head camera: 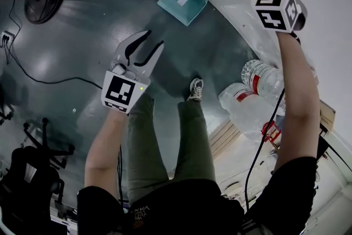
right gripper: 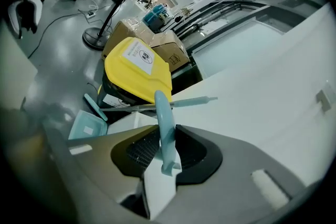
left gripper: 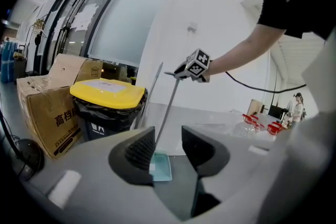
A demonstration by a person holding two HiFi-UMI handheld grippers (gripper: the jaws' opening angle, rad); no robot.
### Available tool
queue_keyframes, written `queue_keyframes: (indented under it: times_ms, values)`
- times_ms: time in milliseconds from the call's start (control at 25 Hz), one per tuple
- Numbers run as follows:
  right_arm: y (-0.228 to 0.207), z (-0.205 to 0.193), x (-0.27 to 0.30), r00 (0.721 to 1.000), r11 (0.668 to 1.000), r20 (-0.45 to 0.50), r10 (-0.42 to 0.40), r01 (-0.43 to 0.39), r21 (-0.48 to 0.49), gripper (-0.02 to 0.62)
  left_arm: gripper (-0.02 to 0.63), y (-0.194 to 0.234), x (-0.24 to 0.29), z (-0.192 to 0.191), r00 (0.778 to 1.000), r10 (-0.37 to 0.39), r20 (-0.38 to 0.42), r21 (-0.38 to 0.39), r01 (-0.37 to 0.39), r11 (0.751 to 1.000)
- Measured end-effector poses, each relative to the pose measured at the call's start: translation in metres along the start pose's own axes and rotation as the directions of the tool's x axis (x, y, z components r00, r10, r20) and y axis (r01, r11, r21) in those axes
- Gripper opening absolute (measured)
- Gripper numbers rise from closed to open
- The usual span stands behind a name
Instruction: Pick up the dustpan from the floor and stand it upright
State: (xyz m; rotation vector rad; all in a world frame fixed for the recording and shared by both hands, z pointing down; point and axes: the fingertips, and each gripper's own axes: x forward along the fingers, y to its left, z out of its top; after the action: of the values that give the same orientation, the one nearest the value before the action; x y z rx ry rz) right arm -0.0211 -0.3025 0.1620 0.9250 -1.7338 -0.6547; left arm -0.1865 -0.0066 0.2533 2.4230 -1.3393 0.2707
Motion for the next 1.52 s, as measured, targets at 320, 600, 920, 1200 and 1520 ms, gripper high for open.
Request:
queue_keyframes:
  times_ms: [320, 600, 920, 1200, 1520]
  values:
    - [0.030, 0.001, -0.047, 0.994, 0.973, 0.082, 0.079, -0.095, 0.212, 0.097, 0.167, -0.008, -0.002, 0.015, 1.000, -0.015, 0.023, 0.015, 0.014, 1.000]
    - [0.058, -0.011, -0.083, 0.984, 0.939, 0.117, 0.131, -0.161, 0.305, 0.112, 0.167, -0.023, -0.007, 0.039, 0.999, -0.019, 0.032, 0.042, 0.018, 0.999]
    - [0.083, -0.013, -0.109, 0.971, 0.897, 0.103, 0.216, -0.239, 0.372, 0.161, 0.167, -0.028, -0.038, 0.073, 0.999, 0.011, 0.035, 0.060, -0.013, 0.998]
    - [0.046, -0.002, -0.171, 0.980, 0.800, 0.139, 0.140, -0.194, 0.568, 0.160, 0.167, -0.040, -0.061, 0.122, 0.997, 0.029, 0.075, 0.072, -0.035, 0.997]
    - [0.016, 0.003, -0.249, 0.977, 0.577, 0.212, 0.023, -0.186, 0.795, 0.158, 0.167, -0.061, -0.076, 0.186, 0.993, -0.005, 0.119, 0.119, -0.010, 0.993]
